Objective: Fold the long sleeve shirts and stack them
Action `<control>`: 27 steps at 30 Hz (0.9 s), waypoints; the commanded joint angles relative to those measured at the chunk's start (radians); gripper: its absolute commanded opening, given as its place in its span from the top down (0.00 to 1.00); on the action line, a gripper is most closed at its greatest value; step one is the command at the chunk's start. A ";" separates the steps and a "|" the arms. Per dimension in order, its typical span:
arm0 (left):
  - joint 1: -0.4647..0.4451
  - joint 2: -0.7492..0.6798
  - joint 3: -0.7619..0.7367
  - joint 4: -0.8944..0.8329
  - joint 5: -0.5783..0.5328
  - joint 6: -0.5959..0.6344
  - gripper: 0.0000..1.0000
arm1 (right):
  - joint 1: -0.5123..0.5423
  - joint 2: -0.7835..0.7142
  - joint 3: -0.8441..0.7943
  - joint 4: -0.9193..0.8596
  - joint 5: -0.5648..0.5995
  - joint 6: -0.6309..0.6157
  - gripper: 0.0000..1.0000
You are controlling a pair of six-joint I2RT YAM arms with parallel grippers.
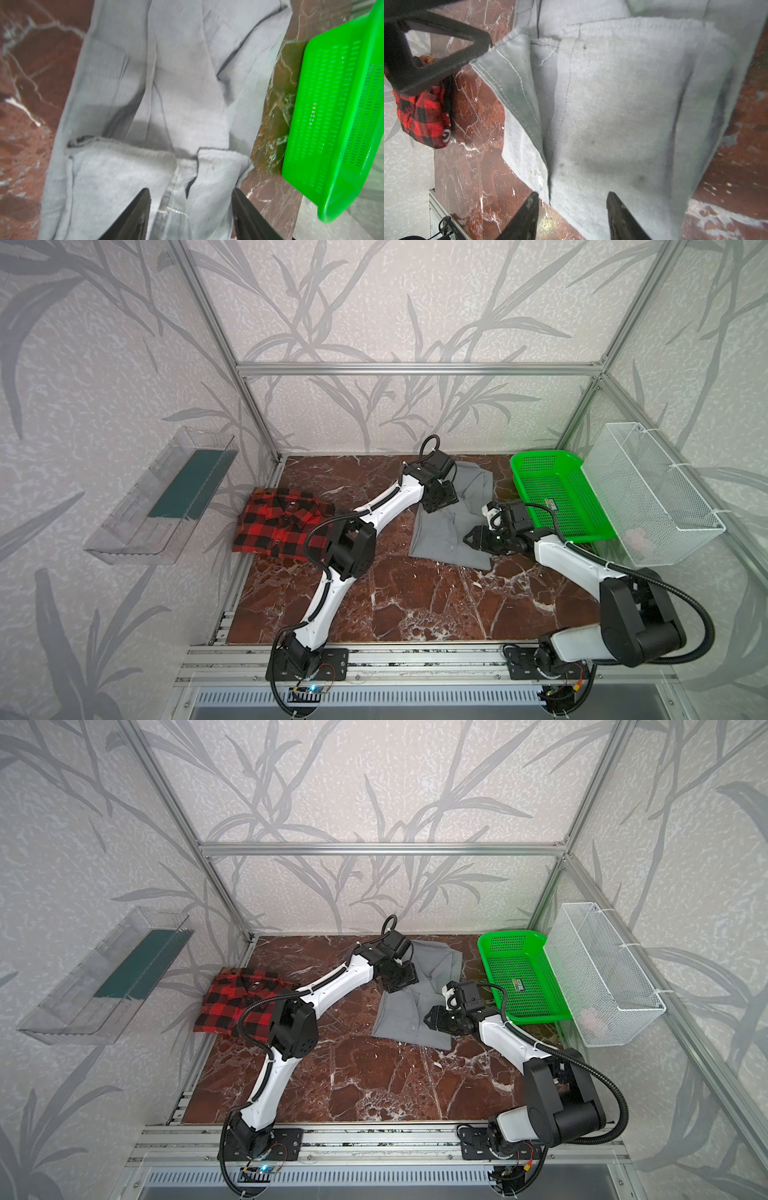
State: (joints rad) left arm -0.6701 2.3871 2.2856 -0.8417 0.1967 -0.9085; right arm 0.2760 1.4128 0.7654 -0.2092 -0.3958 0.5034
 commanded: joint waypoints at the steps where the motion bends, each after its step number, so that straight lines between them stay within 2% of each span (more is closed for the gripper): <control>1: 0.017 0.072 0.222 -0.236 -0.102 0.028 0.36 | -0.008 -0.037 0.000 -0.023 0.030 -0.018 0.48; 4: 0.047 0.085 0.315 -0.291 -0.165 0.036 0.35 | -0.014 -0.028 -0.006 -0.019 0.028 -0.023 0.50; 10: 0.052 -0.076 0.169 -0.298 -0.325 0.137 0.32 | -0.024 0.035 -0.009 -0.031 0.041 -0.034 0.55; 13: 0.050 -0.186 0.018 -0.280 -0.385 0.167 0.32 | -0.023 0.074 -0.023 -0.003 0.039 -0.029 0.59; 15: 0.049 -0.276 -0.115 -0.251 -0.397 0.175 0.32 | -0.022 0.112 -0.026 0.013 0.010 -0.019 0.65; 19: 0.049 -0.471 -0.426 -0.138 -0.406 0.183 0.31 | 0.011 0.151 -0.063 0.067 -0.018 0.027 0.67; 22: 0.050 -0.612 -0.633 -0.084 -0.414 0.194 0.31 | 0.094 0.154 -0.100 0.117 -0.017 0.092 0.66; 27: 0.051 -0.843 -0.927 -0.084 -0.495 0.176 0.29 | 0.357 0.160 -0.128 0.258 0.003 0.316 0.67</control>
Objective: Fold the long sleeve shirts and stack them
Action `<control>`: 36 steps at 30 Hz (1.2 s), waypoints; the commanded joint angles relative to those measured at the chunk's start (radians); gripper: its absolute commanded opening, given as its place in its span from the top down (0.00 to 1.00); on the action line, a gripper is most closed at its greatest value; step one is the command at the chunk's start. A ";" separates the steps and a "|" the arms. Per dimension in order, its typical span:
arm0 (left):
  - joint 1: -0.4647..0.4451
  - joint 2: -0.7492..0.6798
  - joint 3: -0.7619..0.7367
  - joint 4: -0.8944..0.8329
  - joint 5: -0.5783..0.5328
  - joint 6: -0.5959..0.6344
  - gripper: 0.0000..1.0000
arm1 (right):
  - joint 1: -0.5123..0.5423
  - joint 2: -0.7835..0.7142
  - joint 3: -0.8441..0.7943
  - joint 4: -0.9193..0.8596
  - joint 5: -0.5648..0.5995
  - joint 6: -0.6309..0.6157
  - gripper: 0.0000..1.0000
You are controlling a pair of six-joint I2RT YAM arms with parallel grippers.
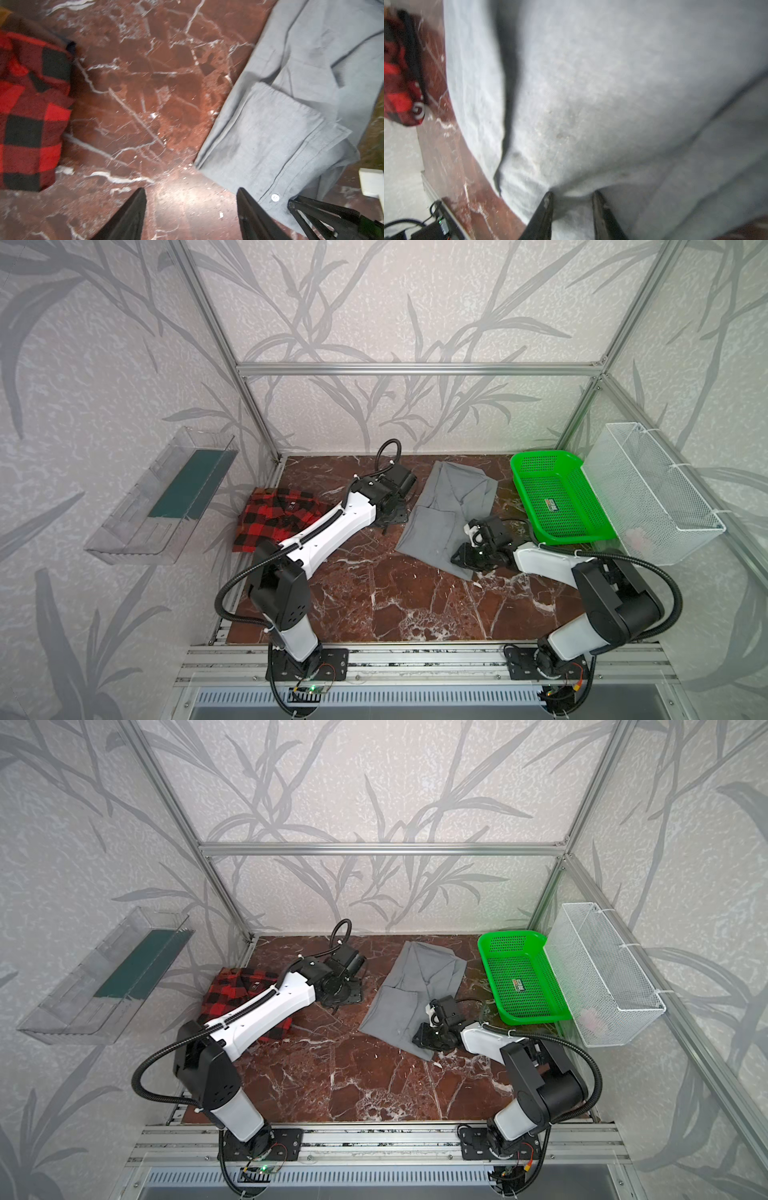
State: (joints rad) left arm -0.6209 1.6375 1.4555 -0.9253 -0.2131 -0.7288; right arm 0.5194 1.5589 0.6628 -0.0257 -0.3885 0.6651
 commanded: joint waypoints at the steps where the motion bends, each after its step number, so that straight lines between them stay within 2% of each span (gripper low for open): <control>1: 0.004 -0.142 -0.151 -0.011 -0.105 -0.012 0.29 | 0.177 0.014 -0.020 0.107 0.013 0.204 0.67; 4: 0.007 -0.298 -0.294 -0.011 -0.147 -0.014 0.28 | 0.321 0.013 0.032 0.183 0.033 0.303 0.66; 6: 0.006 -0.412 -0.399 0.038 -0.123 -0.011 0.27 | 0.377 0.003 0.107 0.141 0.031 0.298 0.65; 9: 0.007 -0.567 -0.562 0.133 -0.043 -0.023 0.25 | 0.388 -0.061 0.189 0.019 0.043 0.250 0.64; 13: 0.007 -0.672 -0.717 0.226 0.048 -0.049 0.21 | 0.348 -0.118 0.279 -0.147 0.145 0.103 0.58; 19: 0.006 -0.655 -0.832 0.381 0.165 -0.119 0.12 | 0.140 0.054 0.400 -0.216 0.027 -0.060 0.61; 22: 0.005 -0.622 -0.864 0.447 0.214 -0.139 0.09 | 0.081 0.141 0.452 -0.236 -0.002 -0.116 0.64; 28: 0.001 -0.568 -0.951 0.648 0.310 -0.211 0.01 | 0.033 0.290 0.477 -0.214 0.005 -0.154 0.68; 33: -0.018 -0.524 -1.016 0.808 0.327 -0.276 0.01 | 0.028 0.344 0.439 -0.180 0.034 -0.162 0.69; 36: -0.027 -0.490 -1.053 0.924 0.331 -0.314 0.01 | 0.028 0.370 0.408 -0.151 0.011 -0.145 0.70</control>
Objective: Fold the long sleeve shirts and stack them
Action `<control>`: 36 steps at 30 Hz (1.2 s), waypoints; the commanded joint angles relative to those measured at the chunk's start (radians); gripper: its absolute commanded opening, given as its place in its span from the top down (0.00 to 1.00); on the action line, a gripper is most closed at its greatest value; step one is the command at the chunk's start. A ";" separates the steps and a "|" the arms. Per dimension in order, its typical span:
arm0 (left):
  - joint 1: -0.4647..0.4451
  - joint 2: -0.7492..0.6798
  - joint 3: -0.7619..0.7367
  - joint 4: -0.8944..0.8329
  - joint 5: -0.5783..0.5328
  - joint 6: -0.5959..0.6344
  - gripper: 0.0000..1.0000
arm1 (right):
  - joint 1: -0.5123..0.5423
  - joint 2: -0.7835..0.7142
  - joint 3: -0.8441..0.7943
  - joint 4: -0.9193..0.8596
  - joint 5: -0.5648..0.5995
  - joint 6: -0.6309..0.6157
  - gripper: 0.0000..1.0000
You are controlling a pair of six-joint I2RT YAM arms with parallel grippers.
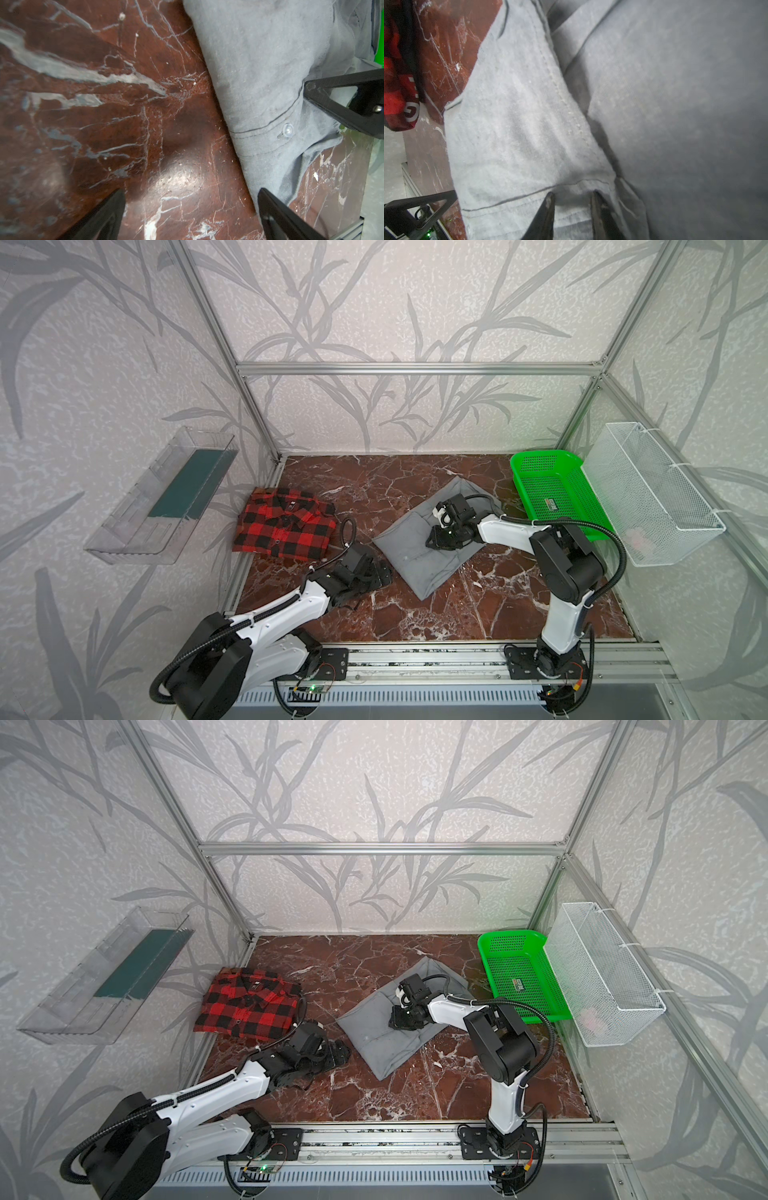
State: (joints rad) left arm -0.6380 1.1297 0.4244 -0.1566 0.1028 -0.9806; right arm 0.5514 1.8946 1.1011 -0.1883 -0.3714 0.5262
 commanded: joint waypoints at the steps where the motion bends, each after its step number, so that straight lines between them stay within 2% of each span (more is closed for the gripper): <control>1: -0.012 0.030 -0.029 0.179 0.004 -0.070 0.01 | -0.003 0.039 -0.044 0.030 -0.019 0.006 0.71; 6: -0.036 0.097 -0.088 0.352 -0.036 -0.137 0.01 | 0.006 0.034 -0.115 0.098 -0.037 0.056 0.72; 11: -0.058 0.144 -0.166 0.611 -0.069 -0.184 0.01 | 0.018 0.038 -0.158 0.136 -0.047 0.087 0.73; 18: -0.095 0.271 -0.185 0.692 -0.055 -0.225 0.01 | 0.026 0.026 -0.185 0.175 -0.070 0.136 0.74; 22: -0.115 0.382 -0.252 0.867 -0.069 -0.304 0.02 | 0.039 0.008 -0.188 0.178 -0.072 0.152 0.76; 25: -0.117 0.504 -0.273 1.036 -0.056 -0.351 0.10 | 0.066 -0.005 -0.190 0.181 -0.064 0.165 0.76; 31: -0.097 0.858 -0.335 1.556 -0.043 -0.449 0.36 | 0.095 -0.032 -0.205 0.179 -0.053 0.177 0.77; 33: -0.087 0.922 -0.324 1.569 -0.020 -0.474 0.44 | 0.099 -0.041 -0.216 0.181 -0.051 0.180 0.77; 36: -0.093 0.926 -0.333 1.568 -0.030 -0.453 0.60 | 0.103 -0.065 -0.228 0.179 -0.044 0.183 0.78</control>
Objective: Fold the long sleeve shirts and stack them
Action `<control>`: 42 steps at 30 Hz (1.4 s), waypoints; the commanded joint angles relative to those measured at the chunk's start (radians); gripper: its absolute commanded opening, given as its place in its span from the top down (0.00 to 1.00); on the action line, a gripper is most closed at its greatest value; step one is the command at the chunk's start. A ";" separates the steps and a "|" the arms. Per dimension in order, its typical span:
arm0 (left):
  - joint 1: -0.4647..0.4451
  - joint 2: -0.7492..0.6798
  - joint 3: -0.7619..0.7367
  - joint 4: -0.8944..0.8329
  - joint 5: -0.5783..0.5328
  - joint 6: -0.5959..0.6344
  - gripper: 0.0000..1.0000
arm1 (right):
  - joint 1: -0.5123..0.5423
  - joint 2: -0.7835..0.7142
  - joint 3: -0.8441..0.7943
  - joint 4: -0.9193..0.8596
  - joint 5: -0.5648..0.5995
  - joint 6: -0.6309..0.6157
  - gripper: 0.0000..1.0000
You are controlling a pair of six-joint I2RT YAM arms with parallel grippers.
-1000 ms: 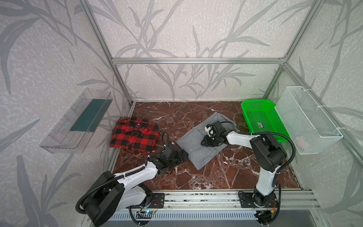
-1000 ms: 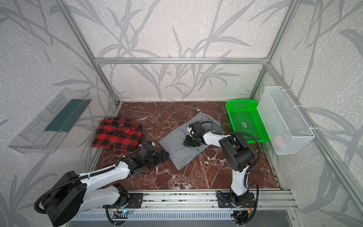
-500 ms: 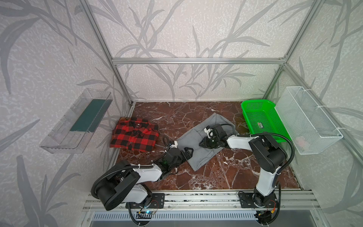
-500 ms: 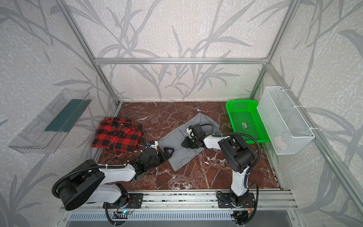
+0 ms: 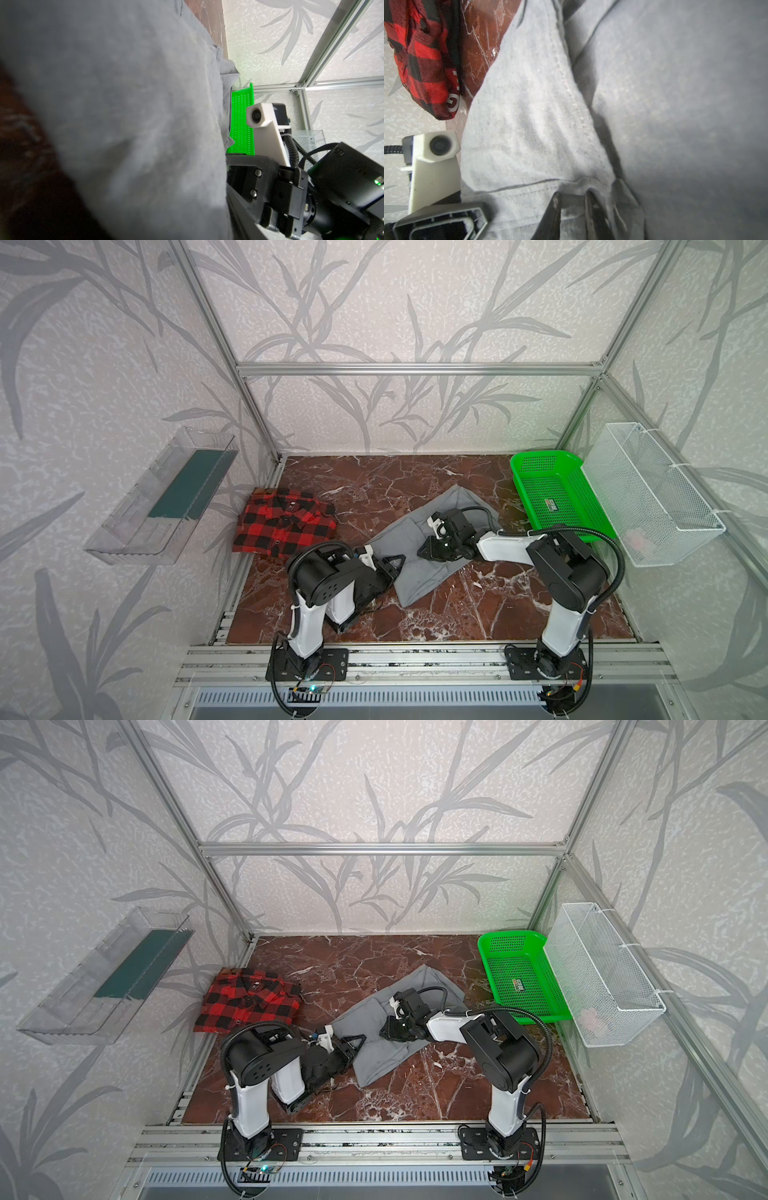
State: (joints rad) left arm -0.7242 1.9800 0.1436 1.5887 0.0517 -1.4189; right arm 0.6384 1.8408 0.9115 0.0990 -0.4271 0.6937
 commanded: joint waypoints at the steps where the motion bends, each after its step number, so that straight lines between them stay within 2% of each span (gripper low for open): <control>1: -0.006 0.061 -0.066 -0.177 0.005 -0.007 0.72 | 0.016 -0.020 -0.043 -0.110 0.014 0.017 0.78; 2: -0.003 0.042 -0.079 -0.177 -0.006 0.006 0.84 | 0.017 -0.029 -0.043 -0.113 0.013 0.018 0.78; 4: 0.006 0.016 -0.108 -0.179 -0.020 0.022 1.00 | 0.019 -0.052 -0.040 -0.126 0.012 0.017 0.78; 9: 0.045 0.030 -0.121 -0.248 0.031 0.011 1.00 | 0.025 -0.159 -0.027 -0.182 0.014 0.007 0.77; 15: 0.064 0.081 -0.127 -0.274 0.073 -0.028 1.00 | 0.007 -0.331 0.001 -0.319 0.084 -0.048 0.73; 21: 0.066 0.051 -0.122 -0.336 0.092 -0.021 1.00 | -0.102 -0.442 -0.007 -0.386 0.101 -0.122 0.70; 25: 0.064 -0.017 -0.087 -0.446 0.118 0.015 1.00 | -0.158 -0.462 0.010 -0.423 0.084 -0.162 0.70; 29: 0.061 -0.207 -0.025 -0.770 0.110 0.085 1.00 | -0.187 -0.470 0.037 -0.475 0.109 -0.206 0.71; 33: 0.054 -0.474 0.098 -1.274 0.037 0.199 1.00 | -0.223 -0.471 0.041 -0.488 0.114 -0.227 0.70; 35: 0.056 -0.567 0.154 -1.463 -0.001 0.242 1.00 | -0.245 -0.466 0.042 -0.493 0.116 -0.239 0.71; 38: 0.060 -0.652 0.230 -1.677 -0.047 0.290 1.00 | -0.289 -0.443 0.037 -0.493 0.126 -0.265 0.71; 42: 0.064 -0.689 0.343 -1.929 -0.094 0.363 1.00 | -0.350 -0.395 0.021 -0.496 0.108 -0.280 0.71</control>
State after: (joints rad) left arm -0.6662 1.3041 0.4370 0.0708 0.0414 -1.1530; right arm 0.3195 1.4147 0.9211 -0.3714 -0.3149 0.4484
